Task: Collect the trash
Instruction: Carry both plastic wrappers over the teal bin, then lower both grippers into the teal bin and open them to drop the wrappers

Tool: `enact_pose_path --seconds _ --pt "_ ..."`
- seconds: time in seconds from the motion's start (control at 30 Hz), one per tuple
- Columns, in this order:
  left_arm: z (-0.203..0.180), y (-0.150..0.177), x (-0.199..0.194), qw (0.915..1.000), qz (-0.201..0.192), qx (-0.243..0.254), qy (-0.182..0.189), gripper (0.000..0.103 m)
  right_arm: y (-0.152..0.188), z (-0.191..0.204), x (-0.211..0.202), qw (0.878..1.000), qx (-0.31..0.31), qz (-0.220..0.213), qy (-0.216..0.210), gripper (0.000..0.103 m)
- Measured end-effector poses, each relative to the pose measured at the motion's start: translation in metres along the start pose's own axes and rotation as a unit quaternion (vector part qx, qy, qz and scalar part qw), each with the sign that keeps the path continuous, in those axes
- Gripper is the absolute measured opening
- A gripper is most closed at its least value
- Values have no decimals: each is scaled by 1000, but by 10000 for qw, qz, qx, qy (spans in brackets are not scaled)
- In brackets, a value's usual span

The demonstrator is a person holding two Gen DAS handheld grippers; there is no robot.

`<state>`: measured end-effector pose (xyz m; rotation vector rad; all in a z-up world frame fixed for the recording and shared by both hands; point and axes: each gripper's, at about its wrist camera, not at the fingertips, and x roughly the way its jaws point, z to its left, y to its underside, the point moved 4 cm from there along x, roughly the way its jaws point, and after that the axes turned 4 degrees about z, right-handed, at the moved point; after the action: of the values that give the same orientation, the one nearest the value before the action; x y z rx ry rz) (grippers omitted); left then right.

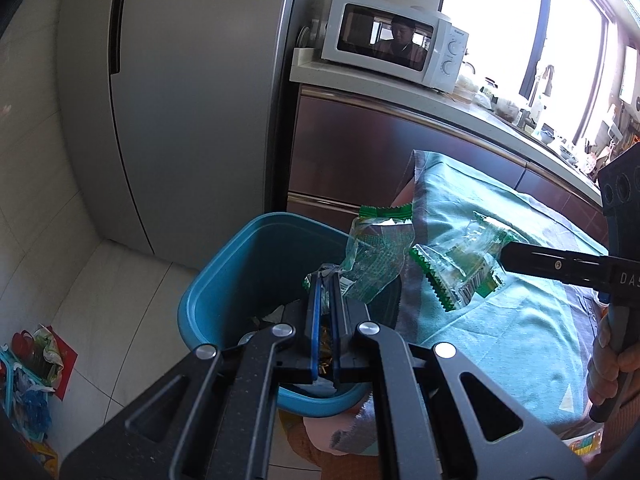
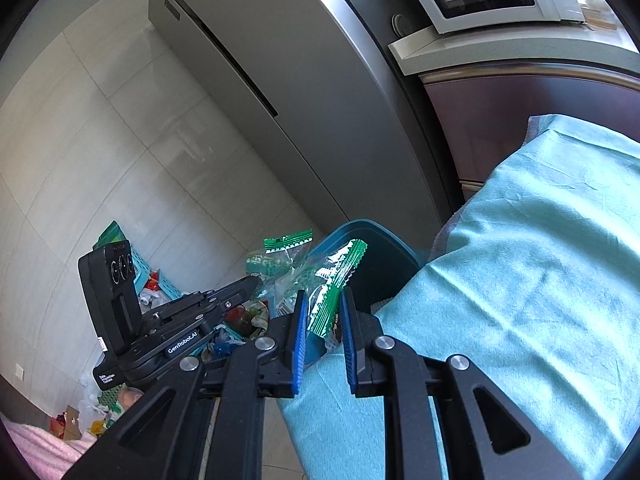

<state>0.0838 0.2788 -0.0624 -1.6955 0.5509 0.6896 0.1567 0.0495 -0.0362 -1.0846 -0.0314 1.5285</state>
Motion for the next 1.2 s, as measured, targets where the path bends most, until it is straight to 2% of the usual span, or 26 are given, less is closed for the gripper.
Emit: enact_pose_path --seconds 1.2 --pt "21 8 47 9986 391 -295 -190 4 -10 0 64 9977 -60 520 428 15"
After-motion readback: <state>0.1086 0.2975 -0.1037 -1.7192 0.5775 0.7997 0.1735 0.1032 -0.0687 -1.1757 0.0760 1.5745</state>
